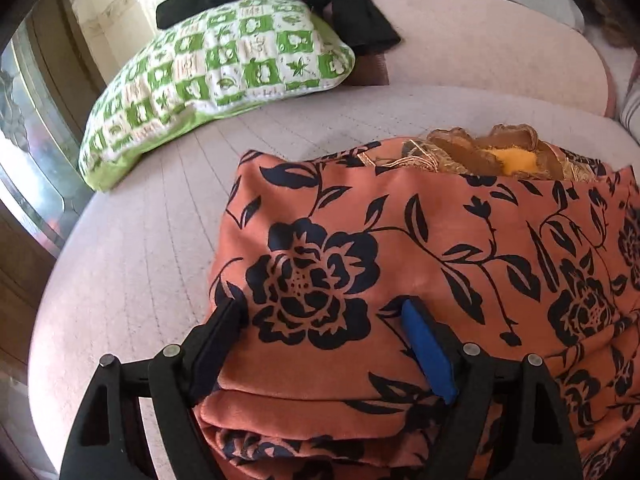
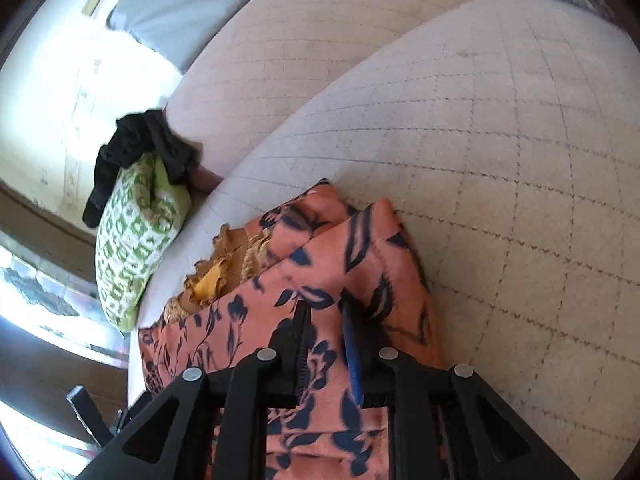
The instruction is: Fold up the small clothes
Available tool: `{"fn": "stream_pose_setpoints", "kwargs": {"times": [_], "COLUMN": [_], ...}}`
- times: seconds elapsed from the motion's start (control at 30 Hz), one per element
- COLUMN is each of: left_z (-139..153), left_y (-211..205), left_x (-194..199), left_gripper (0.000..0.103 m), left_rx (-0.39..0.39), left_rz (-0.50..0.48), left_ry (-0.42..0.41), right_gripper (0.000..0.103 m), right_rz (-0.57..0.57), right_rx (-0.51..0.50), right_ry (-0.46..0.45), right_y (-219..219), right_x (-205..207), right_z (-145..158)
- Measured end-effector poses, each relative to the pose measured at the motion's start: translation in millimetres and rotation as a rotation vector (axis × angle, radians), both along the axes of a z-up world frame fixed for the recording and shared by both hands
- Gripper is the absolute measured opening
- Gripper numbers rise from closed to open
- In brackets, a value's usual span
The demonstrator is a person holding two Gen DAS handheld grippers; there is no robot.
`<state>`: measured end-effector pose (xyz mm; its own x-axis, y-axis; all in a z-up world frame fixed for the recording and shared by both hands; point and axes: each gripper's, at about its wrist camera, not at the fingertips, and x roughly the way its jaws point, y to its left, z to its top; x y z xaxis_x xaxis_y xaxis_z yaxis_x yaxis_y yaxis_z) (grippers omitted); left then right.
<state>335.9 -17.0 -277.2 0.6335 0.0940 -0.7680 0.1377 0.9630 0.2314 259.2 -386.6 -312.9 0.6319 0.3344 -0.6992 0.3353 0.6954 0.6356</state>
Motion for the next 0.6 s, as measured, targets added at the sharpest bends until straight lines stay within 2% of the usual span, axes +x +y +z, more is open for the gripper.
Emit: {"fn": "stream_pose_setpoints", "kwargs": {"times": [0.07,0.13,0.17,0.23,0.27,0.3,0.4,0.47,0.6], "left_z": [5.8,9.2,7.5,-2.3,-4.0,-0.7,13.6,20.8,31.0], "left_y": [2.4,7.4,9.6,9.9,8.8,9.4,17.0,28.0,63.2], "left_x": [-3.8,-6.9,-7.3,-7.6,-8.6,-11.7,-33.1,-51.8,-92.4], "left_gripper": [0.083,0.083,0.083,0.084,0.084,0.084,0.084,0.084,0.084], "left_rx": [-0.016,-0.031,-0.029,-0.005,0.004,0.005,-0.042,-0.061,-0.094], "left_rz": [0.005,0.026,0.034,0.033,0.029,0.029,0.023,0.036,0.095], "left_ry": [-0.013,-0.020,-0.012,0.022,0.022,0.005,-0.002,-0.020,-0.055], "right_gripper": [0.021,0.021,0.021,0.023,0.022,0.022,0.022,0.022,0.022], "right_rz": [0.028,0.108,0.145,0.268,0.287,0.262,0.268,0.255,0.233], "right_rx": [0.023,0.038,0.026,-0.013,-0.032,-0.057,-0.037,-0.020,-0.056], "right_ry": [-0.042,-0.060,-0.041,0.107,0.121,0.081,0.100,0.073,0.050], "right_y": [7.4,26.9,34.1,54.1,60.4,60.6,58.4,52.8,32.3], "right_x": [-2.3,0.2,1.0,8.6,9.1,4.4,-4.0,-21.5,-62.3], "right_z": [10.9,16.8,16.1,-3.0,-8.3,-3.2,8.2,14.1,26.6]}}
